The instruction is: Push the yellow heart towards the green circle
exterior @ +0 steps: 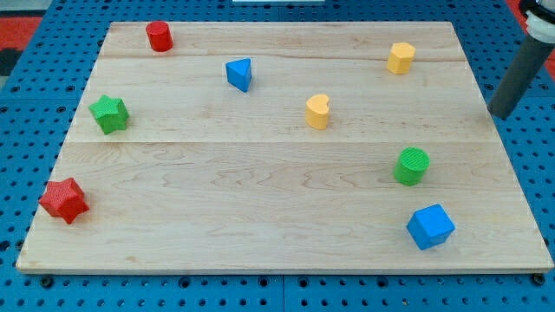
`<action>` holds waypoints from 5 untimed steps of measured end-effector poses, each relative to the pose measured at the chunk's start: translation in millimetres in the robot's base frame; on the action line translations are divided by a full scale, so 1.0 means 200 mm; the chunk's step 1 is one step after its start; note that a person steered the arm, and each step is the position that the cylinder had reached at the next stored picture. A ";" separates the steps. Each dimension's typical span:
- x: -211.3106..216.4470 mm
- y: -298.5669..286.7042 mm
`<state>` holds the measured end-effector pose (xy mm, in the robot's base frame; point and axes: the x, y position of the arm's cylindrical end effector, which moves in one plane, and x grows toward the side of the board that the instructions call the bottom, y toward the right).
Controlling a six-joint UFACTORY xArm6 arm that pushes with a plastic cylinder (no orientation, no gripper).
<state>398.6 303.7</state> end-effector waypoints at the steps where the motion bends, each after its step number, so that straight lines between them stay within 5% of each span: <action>1: 0.15 0.00; 3: 0.40 -0.29; 5: 0.23 -0.23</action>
<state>444.9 258.5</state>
